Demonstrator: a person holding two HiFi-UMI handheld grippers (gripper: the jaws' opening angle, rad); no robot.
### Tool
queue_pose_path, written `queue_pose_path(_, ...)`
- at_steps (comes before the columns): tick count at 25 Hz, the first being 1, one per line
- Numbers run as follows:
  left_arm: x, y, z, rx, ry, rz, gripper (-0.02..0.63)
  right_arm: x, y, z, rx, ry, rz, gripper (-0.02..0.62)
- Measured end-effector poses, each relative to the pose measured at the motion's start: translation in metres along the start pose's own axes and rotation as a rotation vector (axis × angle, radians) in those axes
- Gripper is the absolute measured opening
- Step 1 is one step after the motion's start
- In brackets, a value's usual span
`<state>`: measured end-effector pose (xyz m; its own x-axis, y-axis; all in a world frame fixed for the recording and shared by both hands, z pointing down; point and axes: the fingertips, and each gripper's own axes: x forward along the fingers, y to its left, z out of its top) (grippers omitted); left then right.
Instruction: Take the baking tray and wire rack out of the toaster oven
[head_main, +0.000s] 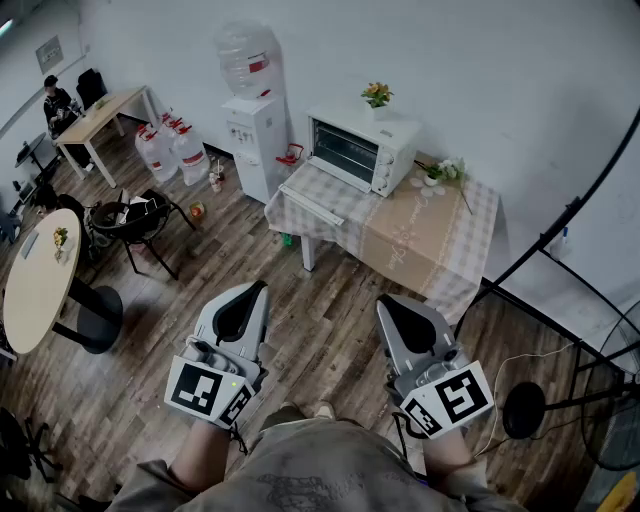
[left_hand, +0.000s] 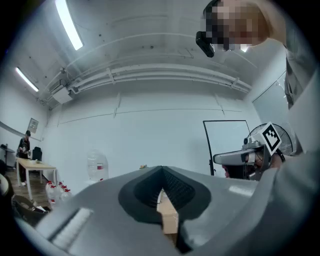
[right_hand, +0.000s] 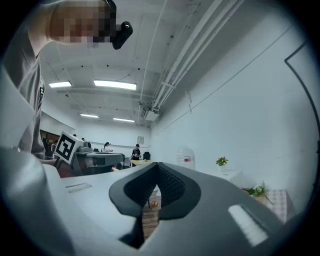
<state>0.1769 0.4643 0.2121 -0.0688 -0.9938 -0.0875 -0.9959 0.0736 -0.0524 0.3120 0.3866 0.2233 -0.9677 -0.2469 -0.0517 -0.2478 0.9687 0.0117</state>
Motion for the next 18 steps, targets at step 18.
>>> queue_pose_path(18,0.015,0.000,-0.006,-0.003,0.004,-0.006,0.000,0.006,-0.020,-0.010,0.064,0.004,-0.021,0.027)
